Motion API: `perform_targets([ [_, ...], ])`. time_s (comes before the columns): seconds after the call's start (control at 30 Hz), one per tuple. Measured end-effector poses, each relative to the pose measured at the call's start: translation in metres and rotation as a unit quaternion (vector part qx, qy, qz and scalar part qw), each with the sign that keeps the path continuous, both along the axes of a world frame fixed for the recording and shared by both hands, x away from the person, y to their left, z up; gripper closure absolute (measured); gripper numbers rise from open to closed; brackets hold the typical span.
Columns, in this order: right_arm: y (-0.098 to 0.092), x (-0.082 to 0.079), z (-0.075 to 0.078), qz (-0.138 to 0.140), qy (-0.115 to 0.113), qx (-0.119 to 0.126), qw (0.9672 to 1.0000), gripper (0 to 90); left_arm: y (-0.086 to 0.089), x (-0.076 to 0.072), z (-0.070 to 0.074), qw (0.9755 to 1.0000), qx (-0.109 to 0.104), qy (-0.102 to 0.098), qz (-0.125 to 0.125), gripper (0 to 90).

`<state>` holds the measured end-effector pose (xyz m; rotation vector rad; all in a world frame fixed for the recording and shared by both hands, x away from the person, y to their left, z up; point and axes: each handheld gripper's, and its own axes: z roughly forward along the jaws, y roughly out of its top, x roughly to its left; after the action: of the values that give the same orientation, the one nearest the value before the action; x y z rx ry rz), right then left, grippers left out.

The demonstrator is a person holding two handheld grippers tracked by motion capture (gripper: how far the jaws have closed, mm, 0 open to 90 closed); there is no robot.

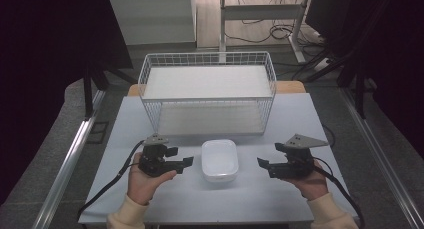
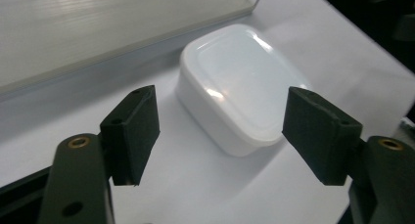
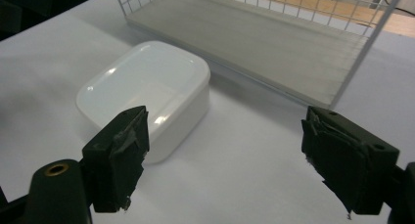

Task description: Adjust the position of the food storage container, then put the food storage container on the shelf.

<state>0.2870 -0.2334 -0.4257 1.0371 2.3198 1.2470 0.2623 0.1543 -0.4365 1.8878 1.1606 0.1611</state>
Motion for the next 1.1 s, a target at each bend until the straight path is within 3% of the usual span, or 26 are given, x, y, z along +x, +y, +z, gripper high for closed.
perform_targets([
  [0.1,0.006,0.005,0.003,0.004,0.007,0.006,0.9999,18.8,0.001,0.001,0.002,0.9999,-0.015,0.001,-0.006,29.3],
  [0.3,0.017,0.017,0.004,0.002,0.030,0.033,0.9990,19.3,0.002,0.007,0.000,0.9998,-0.019,0.005,0.001,28.9],
  [0.5,0.024,0.023,0.000,0.000,0.055,0.038,0.9978,19.4,-0.002,0.014,-0.008,0.9996,-0.020,0.018,0.004,29.4],
  [0.63,0.026,0.028,-0.004,0.003,0.069,0.045,0.9966,20.1,-0.003,0.019,-0.012,0.9985,-0.048,0.023,0.011,32.1],
  [0.73,0.028,0.031,-0.008,0.004,0.080,0.036,0.9962,20.9,-0.007,0.021,-0.018,0.9985,-0.044,0.031,0.009,32.4],
  [0.83,0.030,0.033,-0.012,0.001,0.089,0.033,0.9955,22.3,-0.009,0.026,-0.024,0.9969,-0.058,0.052,-0.004,32.3],
  [0.93,0.034,0.034,-0.017,0.004,0.100,0.032,0.9945,23.8,-0.010,0.028,-0.030,0.9961,-0.062,0.063,-0.003,32.7],
  [1.1,0.039,0.039,-0.027,-0.002,0.114,0.034,0.9929,26.3,-0.008,0.035,-0.039,0.9923,-0.088,0.087,-0.002,34.4],
])
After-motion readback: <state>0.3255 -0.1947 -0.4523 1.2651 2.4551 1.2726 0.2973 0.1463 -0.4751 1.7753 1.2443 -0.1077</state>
